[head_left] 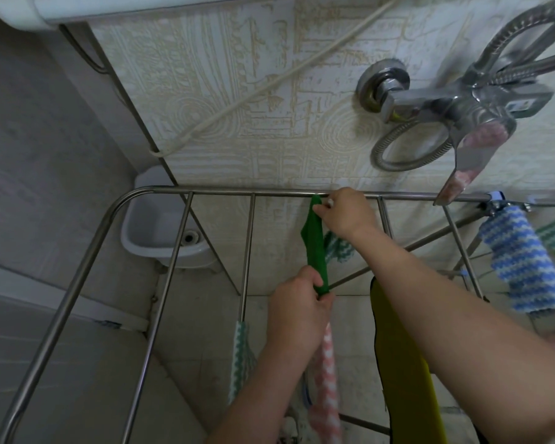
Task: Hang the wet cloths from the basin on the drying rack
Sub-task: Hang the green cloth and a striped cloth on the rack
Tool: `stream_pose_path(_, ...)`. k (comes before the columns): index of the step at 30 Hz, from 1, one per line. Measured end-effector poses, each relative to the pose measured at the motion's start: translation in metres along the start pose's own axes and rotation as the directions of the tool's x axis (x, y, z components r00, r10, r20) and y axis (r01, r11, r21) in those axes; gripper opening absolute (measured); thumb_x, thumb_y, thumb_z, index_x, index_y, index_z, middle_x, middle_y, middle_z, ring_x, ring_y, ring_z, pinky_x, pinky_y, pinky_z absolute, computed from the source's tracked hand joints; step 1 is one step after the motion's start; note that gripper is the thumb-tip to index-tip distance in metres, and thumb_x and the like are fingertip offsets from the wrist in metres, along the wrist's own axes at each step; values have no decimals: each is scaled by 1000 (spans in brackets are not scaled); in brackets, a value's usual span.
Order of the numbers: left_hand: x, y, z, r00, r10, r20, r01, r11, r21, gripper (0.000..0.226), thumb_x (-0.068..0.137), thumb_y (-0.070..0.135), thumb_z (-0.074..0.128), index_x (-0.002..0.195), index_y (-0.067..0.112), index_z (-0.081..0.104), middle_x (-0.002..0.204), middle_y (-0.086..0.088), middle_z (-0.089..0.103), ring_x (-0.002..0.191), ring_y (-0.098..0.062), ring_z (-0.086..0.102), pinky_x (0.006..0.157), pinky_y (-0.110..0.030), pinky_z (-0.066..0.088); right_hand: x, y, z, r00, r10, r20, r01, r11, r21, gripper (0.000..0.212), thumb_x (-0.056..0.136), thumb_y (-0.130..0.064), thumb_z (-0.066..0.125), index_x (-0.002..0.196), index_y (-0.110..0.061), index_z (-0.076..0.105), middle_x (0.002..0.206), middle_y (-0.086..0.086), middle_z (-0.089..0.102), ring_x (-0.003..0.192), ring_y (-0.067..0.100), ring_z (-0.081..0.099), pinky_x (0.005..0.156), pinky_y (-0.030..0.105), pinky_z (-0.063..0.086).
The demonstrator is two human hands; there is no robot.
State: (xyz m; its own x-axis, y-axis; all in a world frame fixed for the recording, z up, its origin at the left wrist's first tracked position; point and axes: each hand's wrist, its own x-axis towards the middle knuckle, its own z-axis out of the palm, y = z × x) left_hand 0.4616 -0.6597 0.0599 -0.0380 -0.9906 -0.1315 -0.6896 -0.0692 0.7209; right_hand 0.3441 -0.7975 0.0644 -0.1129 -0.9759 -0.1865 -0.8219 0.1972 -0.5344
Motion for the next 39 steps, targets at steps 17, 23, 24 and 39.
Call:
stream_pose_path(17,-31,39,-39,988,60,140,42,774,-631,11,85,25,66,95,25,71,93,10,72,89,-5,67,79,-24,54,-147,-3,-105,972,-35,231,-194,432,881,22,92,-22,58,79,-11,71,64,2,58,52,9,48,46,19,38)
stream_pose_path(23,-55,45,-47,986,25,164,88,758,-646,19,92,16,57,77,24,65,72,8,65,71,-7,61,64,-23,48,-187,10,-110,954,-61,295,-262,318,911,20,90,-20,59,83,-8,74,66,2,59,54,10,51,53,22,44)
stream_pose_path(24,-58,45,-49,987,19,158,83,782,-618,21,94,17,53,78,26,62,73,7,61,72,-8,57,66,-25,47,-192,14,-109,955,-60,289,-255,326,910,19,91,-17,59,85,-9,75,68,3,60,57,11,53,56,23,46)
stream_pose_path(39,-68,70,-85,905,173,388,-90,971,-223,21,68,7,82,78,22,73,68,7,68,62,-1,61,62,-20,51,-240,44,-124,951,-208,230,207,978,32,25,75,-37,78,98,-32,71,78,-15,64,71,-4,58,61,17,47)
